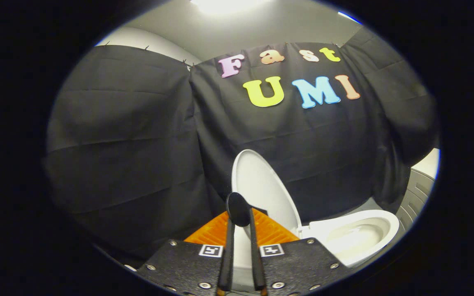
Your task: Open the toilet lid.
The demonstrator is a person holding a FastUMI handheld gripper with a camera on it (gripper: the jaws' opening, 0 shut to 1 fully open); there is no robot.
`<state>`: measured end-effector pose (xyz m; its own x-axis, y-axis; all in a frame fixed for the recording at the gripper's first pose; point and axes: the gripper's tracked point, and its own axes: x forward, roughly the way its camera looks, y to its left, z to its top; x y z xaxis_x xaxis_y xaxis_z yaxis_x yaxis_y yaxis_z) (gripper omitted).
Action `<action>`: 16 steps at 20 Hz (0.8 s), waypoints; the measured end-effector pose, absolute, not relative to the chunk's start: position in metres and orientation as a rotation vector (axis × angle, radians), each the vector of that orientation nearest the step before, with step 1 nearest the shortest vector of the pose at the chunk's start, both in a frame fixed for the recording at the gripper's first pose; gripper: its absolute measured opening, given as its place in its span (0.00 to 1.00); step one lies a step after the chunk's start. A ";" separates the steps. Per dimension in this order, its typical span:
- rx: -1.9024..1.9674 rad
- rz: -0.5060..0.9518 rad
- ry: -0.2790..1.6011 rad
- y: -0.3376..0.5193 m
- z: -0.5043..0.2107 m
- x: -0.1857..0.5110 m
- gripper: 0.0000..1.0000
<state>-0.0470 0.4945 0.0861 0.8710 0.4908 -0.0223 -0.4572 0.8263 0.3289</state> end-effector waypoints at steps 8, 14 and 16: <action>0.310 0.532 0.043 0.436 0.099 -0.071 0.96; 0.245 0.466 0.010 0.356 0.104 -0.071 0.95; 0.232 0.430 0.000 0.328 0.104 -0.062 0.95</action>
